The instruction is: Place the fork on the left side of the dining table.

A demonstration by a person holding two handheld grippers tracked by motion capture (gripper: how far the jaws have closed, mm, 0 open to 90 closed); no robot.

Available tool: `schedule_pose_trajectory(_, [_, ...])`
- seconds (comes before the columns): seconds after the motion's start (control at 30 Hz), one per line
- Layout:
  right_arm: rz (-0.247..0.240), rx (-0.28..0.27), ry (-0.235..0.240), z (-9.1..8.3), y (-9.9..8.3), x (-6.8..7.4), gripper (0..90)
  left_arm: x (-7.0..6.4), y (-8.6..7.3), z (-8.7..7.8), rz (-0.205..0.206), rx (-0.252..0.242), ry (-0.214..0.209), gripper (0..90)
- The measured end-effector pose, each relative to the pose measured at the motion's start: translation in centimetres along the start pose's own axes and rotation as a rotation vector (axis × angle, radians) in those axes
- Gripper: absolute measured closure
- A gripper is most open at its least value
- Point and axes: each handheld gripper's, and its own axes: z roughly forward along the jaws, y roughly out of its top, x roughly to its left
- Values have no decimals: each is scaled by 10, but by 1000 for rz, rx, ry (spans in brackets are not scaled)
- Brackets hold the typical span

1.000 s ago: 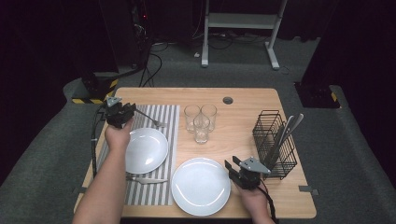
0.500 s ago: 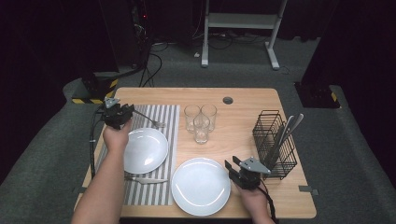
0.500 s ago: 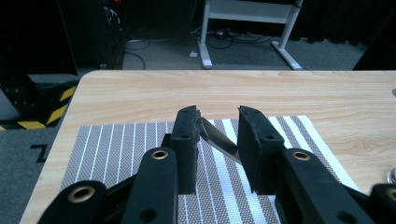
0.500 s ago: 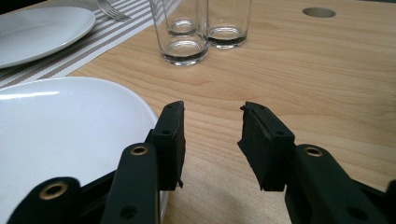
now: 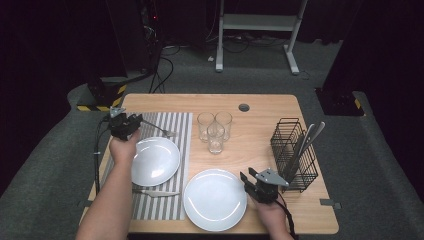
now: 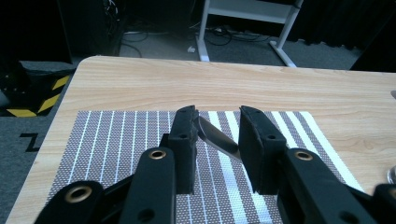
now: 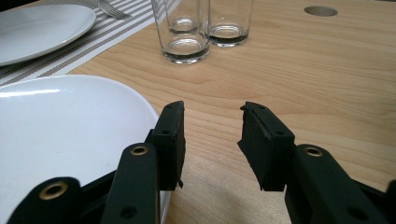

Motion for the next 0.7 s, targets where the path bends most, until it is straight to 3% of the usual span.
schedule_pose_trajectory(0.7, [-11,4,-2,0,0,3,591,23,-18,8,-69,42,-33,618])
